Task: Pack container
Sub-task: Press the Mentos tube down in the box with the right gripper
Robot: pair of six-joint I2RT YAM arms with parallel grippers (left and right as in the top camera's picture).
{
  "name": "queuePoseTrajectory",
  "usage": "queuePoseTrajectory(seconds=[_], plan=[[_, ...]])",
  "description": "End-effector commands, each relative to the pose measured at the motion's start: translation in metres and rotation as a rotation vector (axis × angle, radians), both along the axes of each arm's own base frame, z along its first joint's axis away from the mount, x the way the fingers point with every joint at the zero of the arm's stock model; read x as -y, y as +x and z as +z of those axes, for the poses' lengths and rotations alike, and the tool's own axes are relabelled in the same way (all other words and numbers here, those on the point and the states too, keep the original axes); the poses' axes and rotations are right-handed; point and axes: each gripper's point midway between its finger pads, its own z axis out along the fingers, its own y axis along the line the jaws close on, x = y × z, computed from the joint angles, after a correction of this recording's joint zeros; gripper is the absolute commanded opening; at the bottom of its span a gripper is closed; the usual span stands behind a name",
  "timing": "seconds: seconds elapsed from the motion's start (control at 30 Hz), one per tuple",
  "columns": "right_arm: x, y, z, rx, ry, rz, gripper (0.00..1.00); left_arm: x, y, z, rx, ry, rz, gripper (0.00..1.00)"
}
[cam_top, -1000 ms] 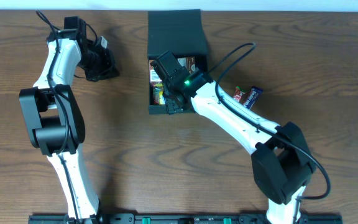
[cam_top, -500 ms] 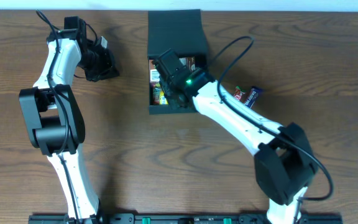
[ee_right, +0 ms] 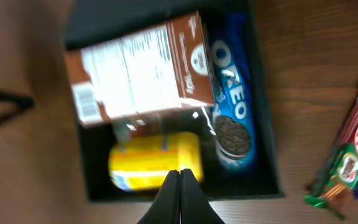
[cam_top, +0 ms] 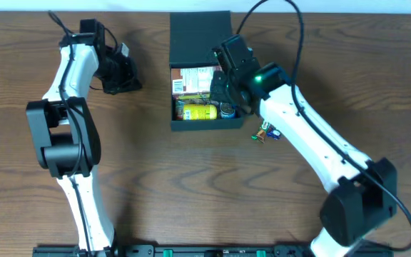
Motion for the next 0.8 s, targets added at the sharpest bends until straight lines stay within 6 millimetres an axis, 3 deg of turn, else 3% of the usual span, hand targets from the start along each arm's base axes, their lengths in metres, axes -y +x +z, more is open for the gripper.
queuePoseTrajectory(seconds=[0.0, 0.2, 0.43, 0.77], plan=[[-0.007, -0.003, -0.032, -0.073, -0.019, 0.277, 0.01, 0.021, -0.005, 0.012, 0.035, 0.009, -0.086, 0.06], [-0.006, -0.005, -0.063, -0.130, -0.053, 0.358, 0.01, 0.043, -0.009, 0.012, 0.036, 0.009, -0.135, 0.06], [-0.002, -0.005, -0.089, -0.165, -0.120, 0.394, 0.01, 0.055, -0.011, 0.012, 0.036, 0.008, -0.161, 0.06], [-0.001, -0.009, -0.105, -0.195, -0.158, 0.414, 0.01, 0.062, -0.013, 0.012, 0.037, 0.007, -0.176, 0.06]])
